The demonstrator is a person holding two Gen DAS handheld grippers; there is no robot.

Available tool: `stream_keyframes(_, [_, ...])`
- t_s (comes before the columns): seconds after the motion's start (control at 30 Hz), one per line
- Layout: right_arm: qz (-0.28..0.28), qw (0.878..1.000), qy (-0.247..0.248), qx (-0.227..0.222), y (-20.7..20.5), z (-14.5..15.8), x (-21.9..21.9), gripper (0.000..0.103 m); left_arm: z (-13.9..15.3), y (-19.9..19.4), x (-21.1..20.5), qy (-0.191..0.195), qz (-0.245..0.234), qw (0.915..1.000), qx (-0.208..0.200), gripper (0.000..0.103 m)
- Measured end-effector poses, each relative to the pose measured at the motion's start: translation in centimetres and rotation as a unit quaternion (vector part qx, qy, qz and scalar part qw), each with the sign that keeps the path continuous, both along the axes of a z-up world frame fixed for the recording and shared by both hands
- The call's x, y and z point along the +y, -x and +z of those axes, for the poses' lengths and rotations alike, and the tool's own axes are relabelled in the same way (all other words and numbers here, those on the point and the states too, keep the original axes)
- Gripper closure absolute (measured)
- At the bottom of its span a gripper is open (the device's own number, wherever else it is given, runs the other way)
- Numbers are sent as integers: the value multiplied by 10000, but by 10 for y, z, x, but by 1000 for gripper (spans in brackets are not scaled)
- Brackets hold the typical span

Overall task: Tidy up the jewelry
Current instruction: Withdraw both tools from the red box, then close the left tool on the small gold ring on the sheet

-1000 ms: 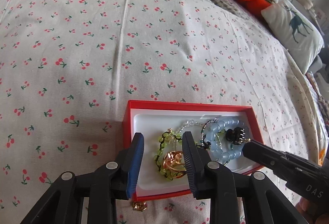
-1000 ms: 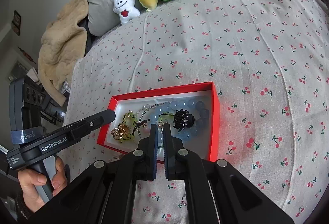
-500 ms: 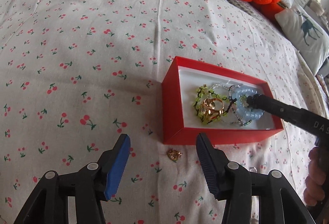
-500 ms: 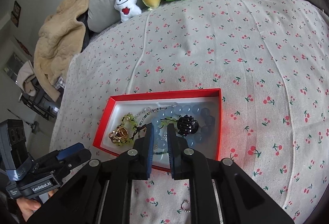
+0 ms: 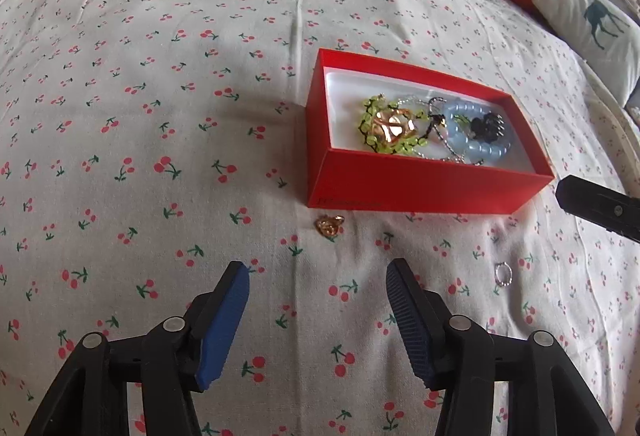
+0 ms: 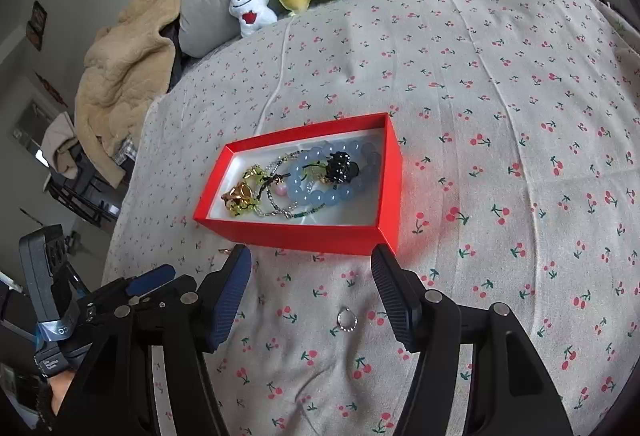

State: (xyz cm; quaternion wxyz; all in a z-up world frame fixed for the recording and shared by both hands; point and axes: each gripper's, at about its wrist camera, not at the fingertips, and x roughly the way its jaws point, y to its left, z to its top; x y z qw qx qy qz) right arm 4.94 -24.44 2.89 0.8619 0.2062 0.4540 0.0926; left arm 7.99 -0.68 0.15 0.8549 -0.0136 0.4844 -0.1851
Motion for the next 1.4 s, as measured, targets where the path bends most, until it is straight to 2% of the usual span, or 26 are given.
stream_keyframes(0.3, [114, 9991, 384, 111, 34, -9, -12, 37, -15, 16, -19, -57, -55, 9997, -223, 38])
stream_keyframes(0.47, [391, 9962, 767, 142, 44, -14, -2, 37, -23, 12, -24, -38, 93, 9993, -353, 38])
stream_keyframes(0.7, [499, 9915, 1171, 270, 48, -22, 2, 37, -39, -1, -28, -11, 186, 9981, -591, 39])
stream_keyframes(0.8, [441, 9909, 1216, 373, 47, -24, 1, 37, -40, -8, -31, -58, 153, 9975, -683, 45])
stream_keyframes(0.87, [393, 9913, 1191, 403, 47, -24, -1, 37, -40, -13, -32, -125, 154, 9974, -688, 57])
stream_keyframes(1.1, [396, 9910, 1207, 430, 46, -22, 4, 37, -42, -25, -28, -113, 292, 9978, -585, 80])
stream_keyframes(1.17, [422, 9905, 1227, 455, 46, -23, 6, 37, -42, -25, -27, -161, 329, 9977, -575, 90])
stream_keyframes(1.4, [467, 9895, 1266, 514, 45, -25, 6, 37, -38, -14, -22, -196, 372, 9979, -498, 90])
